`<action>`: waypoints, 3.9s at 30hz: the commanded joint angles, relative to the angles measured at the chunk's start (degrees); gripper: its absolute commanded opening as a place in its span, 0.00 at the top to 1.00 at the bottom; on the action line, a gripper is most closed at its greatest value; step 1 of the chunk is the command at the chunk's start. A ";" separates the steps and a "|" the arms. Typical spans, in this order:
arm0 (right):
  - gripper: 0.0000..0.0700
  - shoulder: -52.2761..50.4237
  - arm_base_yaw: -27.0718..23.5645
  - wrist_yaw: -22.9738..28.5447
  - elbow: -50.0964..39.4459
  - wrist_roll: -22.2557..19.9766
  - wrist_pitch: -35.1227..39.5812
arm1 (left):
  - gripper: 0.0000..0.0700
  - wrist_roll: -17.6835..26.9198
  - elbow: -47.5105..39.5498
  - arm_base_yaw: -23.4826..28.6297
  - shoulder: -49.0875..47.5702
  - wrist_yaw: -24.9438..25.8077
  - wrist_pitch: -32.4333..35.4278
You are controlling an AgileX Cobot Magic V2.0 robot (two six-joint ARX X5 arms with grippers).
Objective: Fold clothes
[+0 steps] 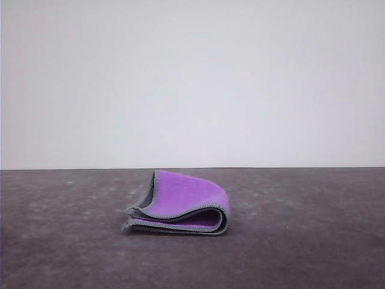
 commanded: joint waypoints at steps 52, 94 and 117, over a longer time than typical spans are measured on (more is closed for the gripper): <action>0.99 -0.09 0.09 0.05 -0.28 0.79 0.72 | 0.98 -0.34 -1.07 -0.04 -0.02 -0.15 -0.31; 0.99 -0.09 0.09 0.05 -0.28 0.79 0.72 | 0.98 -0.35 -1.07 -0.04 -0.02 -0.15 -0.31; 0.99 -0.09 0.09 0.05 -0.28 0.79 0.72 | 0.98 -0.33 -1.07 -0.04 -0.02 -0.15 -0.31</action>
